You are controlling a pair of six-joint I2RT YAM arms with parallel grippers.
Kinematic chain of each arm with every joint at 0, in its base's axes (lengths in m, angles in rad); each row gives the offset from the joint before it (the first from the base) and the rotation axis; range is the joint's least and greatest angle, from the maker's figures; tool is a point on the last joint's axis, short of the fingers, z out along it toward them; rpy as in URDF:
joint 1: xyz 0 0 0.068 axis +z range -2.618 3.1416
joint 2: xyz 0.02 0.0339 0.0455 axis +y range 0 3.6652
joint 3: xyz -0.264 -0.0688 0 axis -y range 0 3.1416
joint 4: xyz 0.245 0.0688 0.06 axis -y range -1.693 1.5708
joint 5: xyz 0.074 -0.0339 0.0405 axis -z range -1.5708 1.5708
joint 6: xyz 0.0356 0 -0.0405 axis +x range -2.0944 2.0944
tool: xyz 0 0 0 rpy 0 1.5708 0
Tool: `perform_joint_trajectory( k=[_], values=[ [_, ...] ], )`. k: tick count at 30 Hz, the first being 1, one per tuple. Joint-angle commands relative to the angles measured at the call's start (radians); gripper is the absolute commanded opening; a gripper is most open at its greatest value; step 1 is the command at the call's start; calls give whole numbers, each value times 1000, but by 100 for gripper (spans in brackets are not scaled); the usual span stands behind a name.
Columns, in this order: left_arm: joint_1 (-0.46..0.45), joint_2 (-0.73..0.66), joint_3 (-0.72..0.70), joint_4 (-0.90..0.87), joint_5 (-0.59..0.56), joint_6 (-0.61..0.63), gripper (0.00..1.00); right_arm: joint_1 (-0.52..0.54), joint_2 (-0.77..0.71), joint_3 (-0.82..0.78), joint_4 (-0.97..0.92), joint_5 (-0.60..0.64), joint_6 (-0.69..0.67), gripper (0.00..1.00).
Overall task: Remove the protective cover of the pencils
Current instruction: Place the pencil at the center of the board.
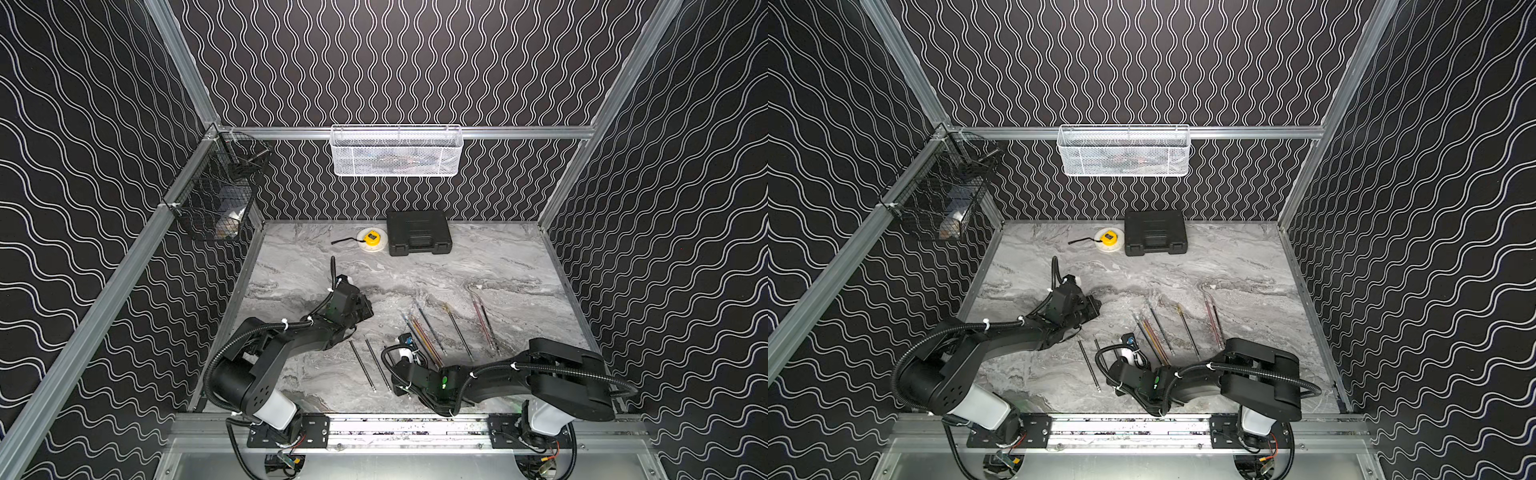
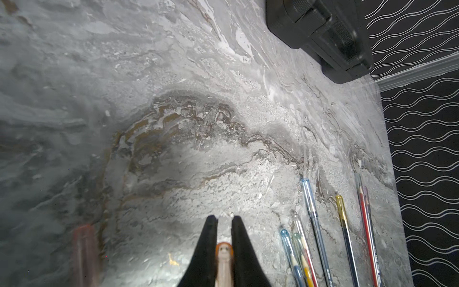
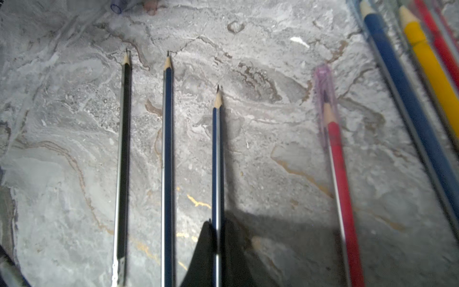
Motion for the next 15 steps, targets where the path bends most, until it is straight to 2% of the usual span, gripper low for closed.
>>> perform_joint_trajectory(
  k=[1, 6, 10, 15],
  values=[
    [0, 28, 10, 25, -10, 1, 8, 0, 14, -10, 40, -6, 31, 1],
    [0, 85, 31, 25, 4, 1, 9, 0, 40, -4, 48, -14, 38, 6],
    [0, 122, 57, -1, 6, 7, 10, 0, 40, -5, 50, -14, 40, 26],
    [0, 155, 89, -54, -7, 10, 11, 0, 32, 1, 36, -9, 35, 30]
  ],
)
